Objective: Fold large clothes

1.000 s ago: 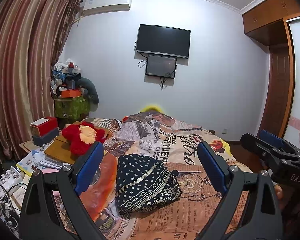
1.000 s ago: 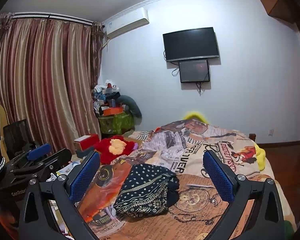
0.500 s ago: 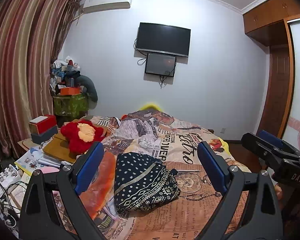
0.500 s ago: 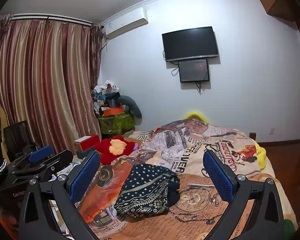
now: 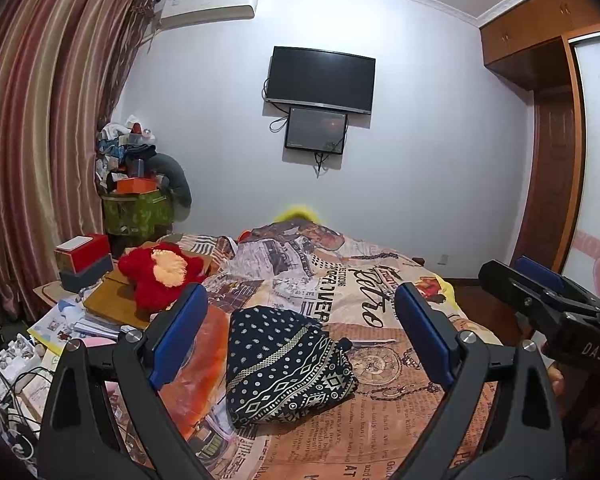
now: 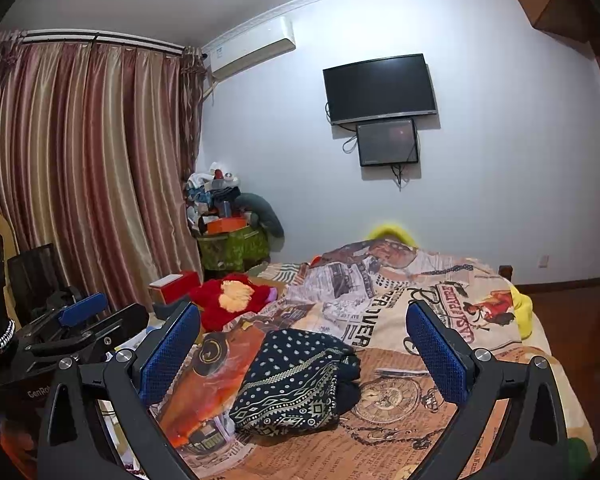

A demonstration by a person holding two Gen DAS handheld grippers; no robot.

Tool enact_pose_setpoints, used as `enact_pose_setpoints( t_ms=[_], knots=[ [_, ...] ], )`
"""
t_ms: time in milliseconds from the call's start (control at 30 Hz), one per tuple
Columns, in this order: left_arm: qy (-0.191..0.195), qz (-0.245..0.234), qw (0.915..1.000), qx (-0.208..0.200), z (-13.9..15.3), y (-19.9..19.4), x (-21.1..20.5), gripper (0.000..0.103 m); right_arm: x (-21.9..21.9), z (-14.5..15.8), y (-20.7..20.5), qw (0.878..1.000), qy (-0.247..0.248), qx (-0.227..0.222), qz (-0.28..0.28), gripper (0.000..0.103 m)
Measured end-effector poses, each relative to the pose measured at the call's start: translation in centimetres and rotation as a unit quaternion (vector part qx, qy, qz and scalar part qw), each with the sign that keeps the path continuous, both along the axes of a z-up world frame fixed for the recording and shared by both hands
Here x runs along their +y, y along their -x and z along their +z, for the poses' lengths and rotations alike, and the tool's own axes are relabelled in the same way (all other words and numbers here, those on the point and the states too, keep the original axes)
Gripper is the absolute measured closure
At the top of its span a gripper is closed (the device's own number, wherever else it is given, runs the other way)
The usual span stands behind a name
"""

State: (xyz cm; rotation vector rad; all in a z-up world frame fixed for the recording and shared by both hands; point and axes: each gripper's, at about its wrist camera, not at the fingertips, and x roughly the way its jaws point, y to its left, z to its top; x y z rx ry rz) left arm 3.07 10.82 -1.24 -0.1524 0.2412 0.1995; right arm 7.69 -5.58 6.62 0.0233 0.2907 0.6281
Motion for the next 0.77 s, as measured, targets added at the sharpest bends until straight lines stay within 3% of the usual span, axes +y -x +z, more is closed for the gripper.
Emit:
enact_pose_setpoints(
  t_ms=[767],
  knots=[
    [-0.004,-0.023,0.9997,0.006,-0.13,-0.33,-0.28,0.008,-0.18,0.01,-0.02,1.0,-0.004,-0.001,-0.003,0.0]
  ],
)
